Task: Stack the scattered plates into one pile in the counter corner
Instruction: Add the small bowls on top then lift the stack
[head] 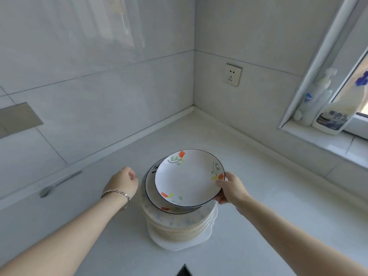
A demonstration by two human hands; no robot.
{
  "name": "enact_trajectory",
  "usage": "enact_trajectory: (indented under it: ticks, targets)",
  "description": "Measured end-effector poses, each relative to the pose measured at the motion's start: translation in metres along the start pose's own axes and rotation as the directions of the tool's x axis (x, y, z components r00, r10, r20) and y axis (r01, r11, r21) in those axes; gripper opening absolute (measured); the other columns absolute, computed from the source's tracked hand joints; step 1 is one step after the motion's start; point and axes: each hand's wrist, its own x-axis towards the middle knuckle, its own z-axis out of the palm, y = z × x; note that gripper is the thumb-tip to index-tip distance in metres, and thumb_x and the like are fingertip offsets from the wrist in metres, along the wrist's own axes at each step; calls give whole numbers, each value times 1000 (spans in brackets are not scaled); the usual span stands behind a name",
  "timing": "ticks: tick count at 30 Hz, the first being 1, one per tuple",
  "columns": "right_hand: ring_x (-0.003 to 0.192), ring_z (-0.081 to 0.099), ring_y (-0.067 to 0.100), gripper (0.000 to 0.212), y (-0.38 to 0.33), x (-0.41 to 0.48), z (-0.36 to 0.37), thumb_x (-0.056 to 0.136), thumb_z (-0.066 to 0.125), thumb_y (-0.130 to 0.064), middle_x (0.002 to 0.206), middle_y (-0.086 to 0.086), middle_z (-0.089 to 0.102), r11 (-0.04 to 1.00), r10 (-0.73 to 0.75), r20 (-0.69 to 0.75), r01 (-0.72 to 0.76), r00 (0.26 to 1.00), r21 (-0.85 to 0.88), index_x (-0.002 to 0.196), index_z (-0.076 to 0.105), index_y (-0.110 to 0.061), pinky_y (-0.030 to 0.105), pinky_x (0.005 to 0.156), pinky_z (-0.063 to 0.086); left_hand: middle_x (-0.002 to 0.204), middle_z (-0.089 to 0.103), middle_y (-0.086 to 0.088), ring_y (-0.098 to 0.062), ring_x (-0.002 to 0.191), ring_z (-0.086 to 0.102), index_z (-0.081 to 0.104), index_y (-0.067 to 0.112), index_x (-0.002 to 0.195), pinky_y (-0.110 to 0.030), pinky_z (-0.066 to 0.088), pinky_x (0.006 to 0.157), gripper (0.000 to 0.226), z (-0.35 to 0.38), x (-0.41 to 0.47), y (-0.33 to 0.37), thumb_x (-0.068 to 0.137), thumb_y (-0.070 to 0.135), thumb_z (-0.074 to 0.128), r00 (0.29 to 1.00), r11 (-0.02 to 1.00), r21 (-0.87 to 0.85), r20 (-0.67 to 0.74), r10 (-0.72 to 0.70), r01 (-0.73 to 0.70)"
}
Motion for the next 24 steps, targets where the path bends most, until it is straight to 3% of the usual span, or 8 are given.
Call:
enact_trajectory:
  ticks: [7,10,13,19,21,24]
  targets:
    - [33,47,16,20,4,10,12,94,35,-15,50,7,56,970,-45,27,50,999,-238,103,49,-4,21,37,39,102,67,-9,-32,84,69,52,21,91,-36,52,83,14,11,25,-15,87,12,43,997,995,-70,4,-77,78]
    - [48,49,22,26,15,7,22,96,28,-29,56,4,56,879,-115,-73,67,991,-472,97,48,-13,24,49,39,101,70,-10,-32,84,68,54,20,91,-35,52,81,14,14,36,-25,86,11,44,997,994,-73,30,-74,76]
    - [64,51,29,28,23,6,30,97,26,-33,59,2,51,810,-193,-194,44,962,-584,92,46,-14,30,57,39,103,70,-9,-31,88,67,56,19,98,-33,49,81,18,15,45,-33,86,11,45,995,996,-46,79,-66,70]
    - [70,52,30,35,22,9,44,99,22,-37,75,8,59,641,-282,-255,-17,925,-768,116,47,-19,30,59,38,101,69,-8,-31,85,69,56,19,97,-36,52,84,19,22,59,-46,86,11,43,989,996,-62,138,-51,60]
    - [72,51,29,36,23,6,43,98,23,-40,78,7,62,704,-251,-274,-19,929,-710,116,49,-23,30,60,37,99,69,-8,-31,86,68,55,20,93,-36,51,82,15,27,60,-49,86,12,44,986,997,-64,164,-38,49]
    - [76,57,32,35,39,4,30,97,27,-37,70,6,60,900,-166,-362,-9,917,-437,103,58,-20,35,64,44,86,67,-10,-31,80,69,55,17,89,-33,49,76,14,36,60,-57,87,9,44,980,991,-113,194,-42,65]
